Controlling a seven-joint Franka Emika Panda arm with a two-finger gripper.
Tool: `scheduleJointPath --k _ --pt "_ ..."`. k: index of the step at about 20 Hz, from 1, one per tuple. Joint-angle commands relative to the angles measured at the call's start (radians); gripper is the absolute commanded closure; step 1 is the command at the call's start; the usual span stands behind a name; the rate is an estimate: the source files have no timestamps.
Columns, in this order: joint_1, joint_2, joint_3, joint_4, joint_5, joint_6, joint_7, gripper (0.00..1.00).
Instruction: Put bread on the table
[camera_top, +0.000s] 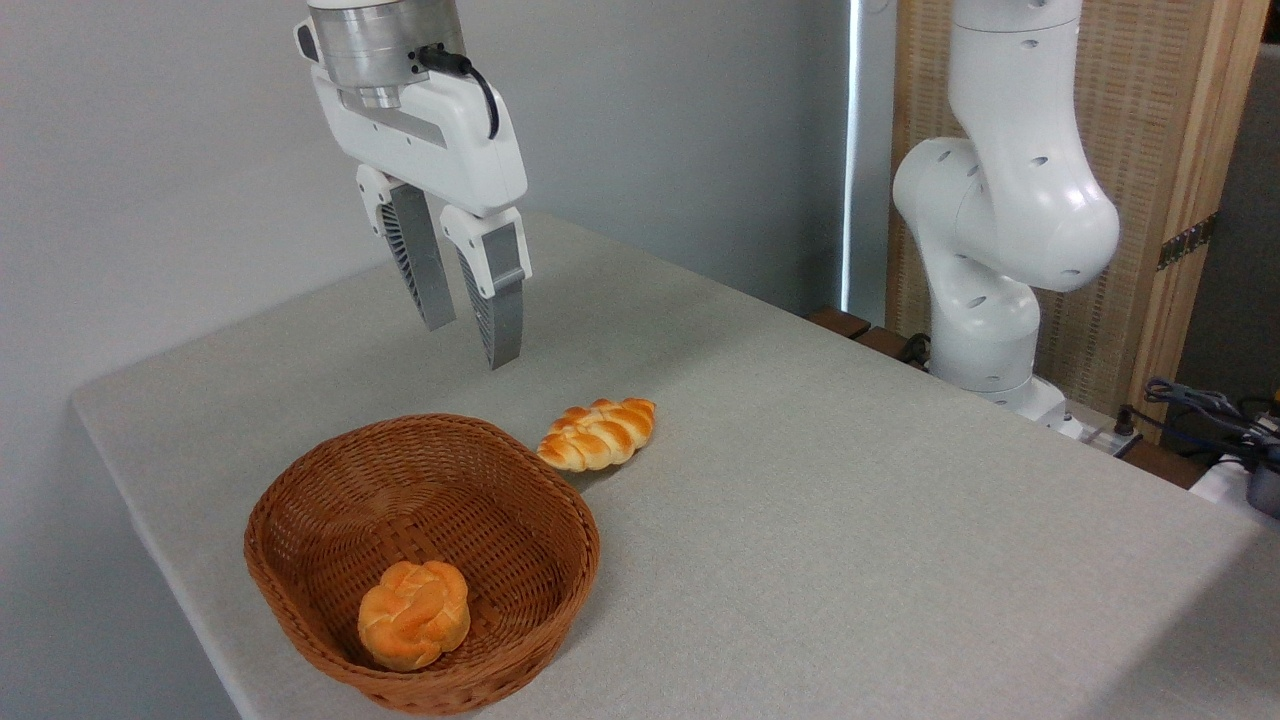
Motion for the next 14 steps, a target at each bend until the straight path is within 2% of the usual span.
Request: scheduleJointPath --k 1,6,8,10,14 --pt "0.01 0.005 -0.004 0.025 0.013 -0.027 0.008 0.0" --pt "0.011 0.003 -0.001 0.025 0.009 -0.027 0.009 0.0" --pt "0.042 -0.001 -0.015 0.025 0.003 -0.026 0.009 0.0" --pt "0.074 -0.001 -0.059 0.025 0.002 -0.026 0.008 0.0" --pt "0.077 -0.001 -0.061 0.025 0.004 -0.026 0.009 0.0"
